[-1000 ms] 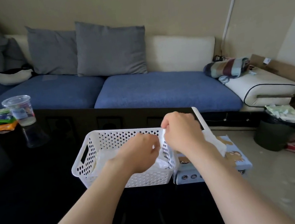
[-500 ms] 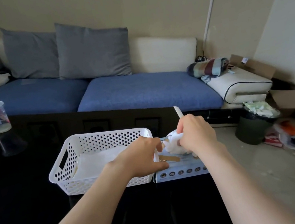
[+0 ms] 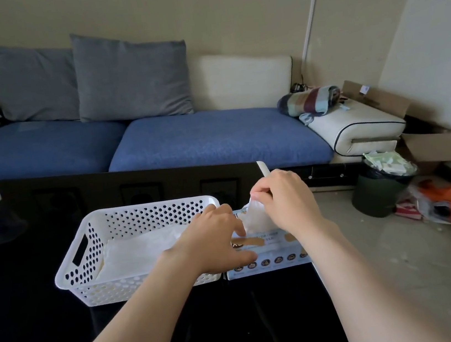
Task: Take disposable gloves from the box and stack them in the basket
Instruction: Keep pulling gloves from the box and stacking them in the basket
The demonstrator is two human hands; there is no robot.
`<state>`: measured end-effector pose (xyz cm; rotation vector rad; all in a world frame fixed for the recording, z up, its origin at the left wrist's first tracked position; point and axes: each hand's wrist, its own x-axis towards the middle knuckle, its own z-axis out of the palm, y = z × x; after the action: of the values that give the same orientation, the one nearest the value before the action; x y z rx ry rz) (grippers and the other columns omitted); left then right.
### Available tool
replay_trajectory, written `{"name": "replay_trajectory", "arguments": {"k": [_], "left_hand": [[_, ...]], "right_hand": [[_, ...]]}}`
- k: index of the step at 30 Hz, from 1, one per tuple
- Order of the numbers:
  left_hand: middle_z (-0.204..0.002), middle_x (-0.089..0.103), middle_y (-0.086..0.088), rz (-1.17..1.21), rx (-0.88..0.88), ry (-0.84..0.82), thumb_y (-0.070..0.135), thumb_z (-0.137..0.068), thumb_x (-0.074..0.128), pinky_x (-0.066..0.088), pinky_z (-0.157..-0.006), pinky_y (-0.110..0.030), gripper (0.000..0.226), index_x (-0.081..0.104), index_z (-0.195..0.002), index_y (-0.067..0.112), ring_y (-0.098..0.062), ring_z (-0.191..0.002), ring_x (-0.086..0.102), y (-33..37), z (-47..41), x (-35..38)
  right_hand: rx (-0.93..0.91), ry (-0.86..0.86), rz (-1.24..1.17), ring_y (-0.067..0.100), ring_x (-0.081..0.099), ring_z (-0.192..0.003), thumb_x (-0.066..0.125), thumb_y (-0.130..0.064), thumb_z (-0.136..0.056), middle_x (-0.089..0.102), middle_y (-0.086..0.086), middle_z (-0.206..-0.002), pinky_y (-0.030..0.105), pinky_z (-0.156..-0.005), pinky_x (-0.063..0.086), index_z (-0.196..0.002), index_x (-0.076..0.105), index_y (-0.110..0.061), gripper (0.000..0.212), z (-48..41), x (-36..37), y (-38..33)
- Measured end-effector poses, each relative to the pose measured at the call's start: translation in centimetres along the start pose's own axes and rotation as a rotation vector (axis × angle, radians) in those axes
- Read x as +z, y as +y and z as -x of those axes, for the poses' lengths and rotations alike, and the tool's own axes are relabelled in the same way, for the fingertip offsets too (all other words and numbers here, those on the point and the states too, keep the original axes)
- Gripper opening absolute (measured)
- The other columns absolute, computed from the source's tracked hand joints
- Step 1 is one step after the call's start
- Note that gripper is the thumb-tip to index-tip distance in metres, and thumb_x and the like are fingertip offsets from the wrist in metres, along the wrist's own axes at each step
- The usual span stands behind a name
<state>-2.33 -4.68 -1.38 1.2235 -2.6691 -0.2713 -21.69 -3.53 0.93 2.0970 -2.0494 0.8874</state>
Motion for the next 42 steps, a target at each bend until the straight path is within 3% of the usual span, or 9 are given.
{"name": "replay_trajectory", "arguments": {"k": [8, 12, 17, 27, 31, 33, 37, 40, 42], "left_hand": [[-0.128, 0.056, 0.012, -0.004, 0.000, -0.030, 0.051, -0.085, 0.070, 0.038, -0.103, -0.035, 0.042, 0.070, -0.125, 0.038, -0.015, -0.119, 0.045, -0.3, 0.2, -0.2], [-0.133, 0.056, 0.014, -0.002, -0.008, -0.047, 0.054, -0.087, 0.070, 0.036, -0.107, -0.039, 0.042, 0.070, -0.127, 0.039, -0.014, -0.123, 0.046, -0.4, 0.2, -0.2], [-0.128, 0.056, 0.013, -0.001, -0.023, -0.065, 0.055, -0.087, 0.068, 0.038, -0.104, -0.041, 0.042, 0.070, -0.126, 0.039, -0.016, -0.119, 0.047, -0.1, 0.4, -0.3], [-0.142, 0.050, 0.014, 0.065, -0.069, -0.129, 0.062, -0.090, 0.060, 0.027, -0.108, -0.050, 0.045, 0.065, -0.132, 0.044, -0.021, -0.128, 0.034, -0.3, 1.0, -0.6], [-0.133, 0.057, 0.024, 0.204, -0.106, -0.010, 0.072, -0.087, 0.057, 0.025, -0.105, -0.044, 0.048, 0.068, -0.125, 0.045, -0.016, -0.131, 0.030, -0.1, 1.2, -0.8], [-0.119, 0.065, 0.025, 0.389, -0.101, 0.105, 0.070, -0.088, 0.059, 0.034, -0.107, -0.045, 0.037, 0.073, -0.109, 0.043, -0.013, -0.127, 0.043, -0.1, 1.3, -1.6], [-0.081, 0.072, 0.016, 0.901, -0.109, 0.201, 0.035, -0.103, 0.064, 0.050, -0.081, -0.023, 0.026, 0.071, -0.085, 0.018, -0.002, -0.080, 0.066, 0.3, 2.2, -4.1], [-0.093, 0.078, -0.001, 1.009, -0.231, 0.300, 0.028, -0.102, 0.065, 0.061, -0.086, -0.038, 0.021, 0.072, -0.099, 0.008, -0.018, -0.088, 0.075, -0.2, 2.6, -4.5], [-0.095, 0.078, -0.006, 1.073, -0.313, 0.365, 0.024, -0.103, 0.063, 0.064, -0.084, -0.041, 0.017, 0.071, -0.104, 0.009, -0.018, -0.084, 0.077, -0.7, 2.9, -4.6]], "right_hand": [[0.006, 0.148, -0.217, 0.014, 0.064, -0.075, 0.061, -0.016, -0.107, 0.068, -0.003, -0.089, 0.042, -0.070, 0.057, -0.094, 0.071, -0.015, 0.016, -0.4, 1.0, 0.2], [0.056, 0.235, -0.311, 0.008, 0.062, -0.076, 0.062, -0.023, -0.108, 0.068, -0.004, -0.088, 0.026, -0.065, 0.047, -0.090, 0.064, -0.014, 0.020, -0.6, 1.3, -0.1], [0.131, 0.496, -0.466, 0.016, 0.057, -0.068, 0.061, -0.029, -0.109, 0.061, -0.003, -0.068, 0.014, -0.060, 0.040, -0.084, 0.064, -0.007, 0.033, -1.3, 0.1, -1.3], [0.011, 0.833, -0.452, 0.012, 0.053, -0.071, 0.054, -0.026, -0.113, 0.059, -0.008, -0.081, 0.021, -0.067, 0.039, -0.098, 0.067, -0.007, 0.027, -1.3, -2.2, -3.7], [0.037, 0.777, -0.433, 0.008, 0.050, -0.057, 0.056, -0.029, -0.111, 0.050, -0.015, -0.062, 0.014, -0.054, 0.034, -0.097, 0.067, -0.010, 0.026, -0.9, -2.3, -5.3], [0.124, 0.682, -0.518, 0.005, 0.054, -0.058, 0.055, -0.031, -0.112, 0.052, -0.013, -0.061, 0.012, -0.055, 0.036, -0.099, 0.066, -0.011, 0.026, -0.9, -2.0, -6.0], [0.370, 0.442, -0.709, 0.002, 0.062, -0.079, 0.049, -0.035, -0.112, 0.065, -0.012, -0.088, 0.011, -0.066, 0.041, -0.111, 0.065, -0.014, 0.026, -0.9, -1.0, -7.0], [0.488, 0.350, -0.849, 0.009, 0.063, -0.097, 0.048, -0.027, -0.113, 0.062, -0.015, -0.104, 0.012, -0.069, 0.042, -0.116, 0.063, -0.019, 0.017, -0.7, -0.7, -7.7], [0.559, 0.308, -0.943, 0.007, 0.063, -0.098, 0.046, -0.018, -0.112, 0.059, -0.012, -0.115, 0.012, -0.064, 0.046, -0.123, 0.061, -0.023, 0.020, -0.6, -0.6, -8.4]]}}
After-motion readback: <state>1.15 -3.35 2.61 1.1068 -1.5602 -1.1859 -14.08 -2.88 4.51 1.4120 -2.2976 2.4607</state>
